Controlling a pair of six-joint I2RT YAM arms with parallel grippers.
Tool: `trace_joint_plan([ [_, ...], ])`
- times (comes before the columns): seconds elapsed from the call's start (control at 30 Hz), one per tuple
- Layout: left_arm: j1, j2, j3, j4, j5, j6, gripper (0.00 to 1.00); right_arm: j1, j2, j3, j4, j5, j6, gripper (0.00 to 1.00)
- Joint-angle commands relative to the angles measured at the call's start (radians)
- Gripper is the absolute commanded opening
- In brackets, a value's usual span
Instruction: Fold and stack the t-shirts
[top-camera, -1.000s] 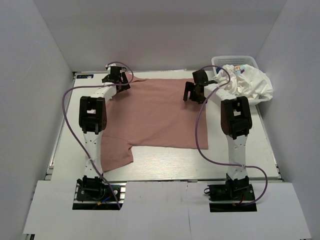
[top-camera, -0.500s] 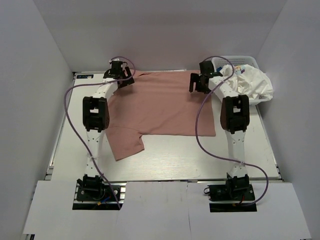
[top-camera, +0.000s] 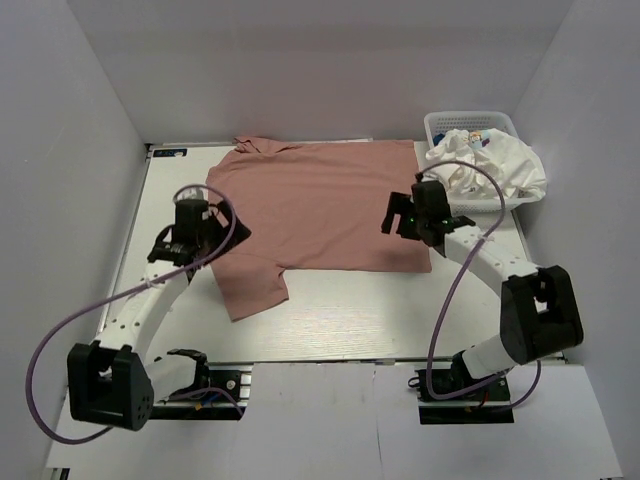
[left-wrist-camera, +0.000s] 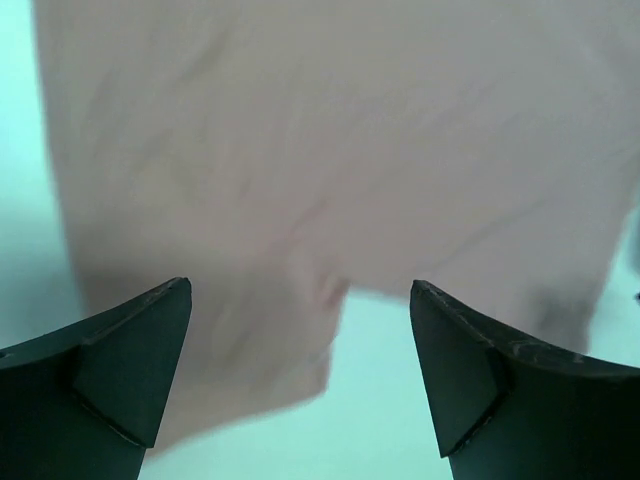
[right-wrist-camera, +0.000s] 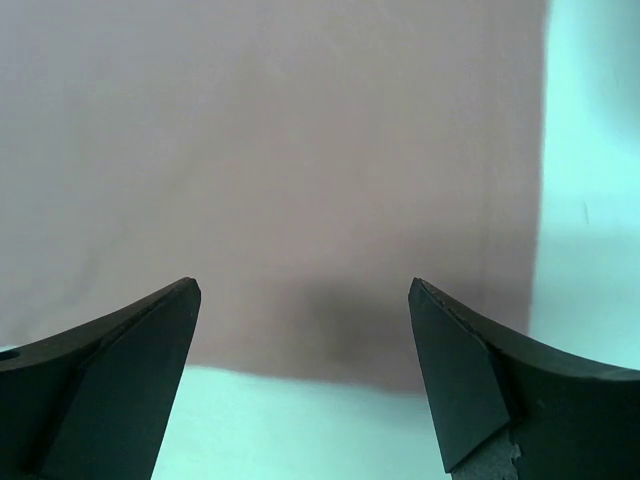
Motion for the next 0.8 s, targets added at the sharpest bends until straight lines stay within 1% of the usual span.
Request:
trace_joint_plan([
  [0.0, -0.006, -0.118, -0.153, -0.214, 0.016, -0.117, 1.0, -0.012, -0.082, -0.091, 0.059, 0.072, 0.16, 0.9],
  [0.03, -0.006, -0.161, -0.185, -0.271, 0.016, -0.156, 1.0, -0.01, -0.125, -0.104, 0.059, 0.093, 0.173, 0.9],
  [0.1, -0.006, -0.267, -0.262, -0.316, 0.026, -0.189, 1.0, -0.016, -0.145, -0.134, 0.064, 0.124, 0.22, 0.9],
  [0.2, -0.006, -0.322, -0.342, -0.351, 0.055, -0.236, 1.0, -0.016, -0.174, -0.174, 0.078, 0.133, 0.266, 0.9],
  [0.27, -0.006, -0.313, -0.37, -0.333, 0.106, -0.237, 1.0, -0.018, -0.171, -0.191, 0.068, 0.139, 0.292, 0.9],
  [0.33, -0.016, -0.277, -0.388, -0.324, 0.117, -0.237, 1.0, -0.015, -0.17, -0.205, 0.044, 0.152, 0.315, 0.9],
  [0.4, -0.016, -0.214, -0.413, -0.284, 0.091, -0.247, 0.94, -0.018, -0.176, -0.223, 0.033, 0.165, 0.32, 0.9],
  [0.43, -0.016, -0.191, -0.425, -0.271, 0.074, -0.247, 0.94, -0.016, -0.178, -0.229, 0.027, 0.176, 0.328, 0.9],
  [0.47, -0.016, -0.168, -0.425, -0.249, 0.065, -0.247, 0.92, -0.018, -0.193, -0.234, 0.024, 0.184, 0.332, 0.9],
  [0.5, -0.016, -0.133, -0.425, -0.235, 0.049, -0.256, 0.87, -0.018, -0.202, -0.257, 0.024, 0.208, 0.337, 0.9],
  [0.57, -0.016, -0.123, -0.425, -0.183, 0.031, -0.256, 0.81, -0.021, -0.229, -0.272, 0.032, 0.219, 0.343, 0.9],
  [0.6, -0.016, -0.114, -0.413, -0.182, 0.017, -0.256, 0.73, -0.019, -0.239, -0.285, 0.036, 0.219, 0.341, 0.9],
  [0.67, -0.016, -0.125, -0.39, -0.169, -0.029, -0.244, 0.63, -0.019, -0.265, -0.317, 0.03, 0.227, 0.346, 0.9],
  [0.7, -0.016, -0.125, -0.381, -0.169, -0.043, -0.235, 0.51, -0.024, -0.279, -0.321, 0.021, 0.239, 0.352, 0.9],
  [0.73, -0.016, -0.134, -0.37, -0.169, -0.053, -0.235, 0.44, -0.024, -0.294, -0.331, 0.012, 0.244, 0.358, 0.9],
  [0.77, -0.016, -0.134, -0.37, -0.169, -0.053, -0.224, 0.34, -0.022, -0.3, -0.34, -0.029, 0.265, 0.36, 0.9],
])
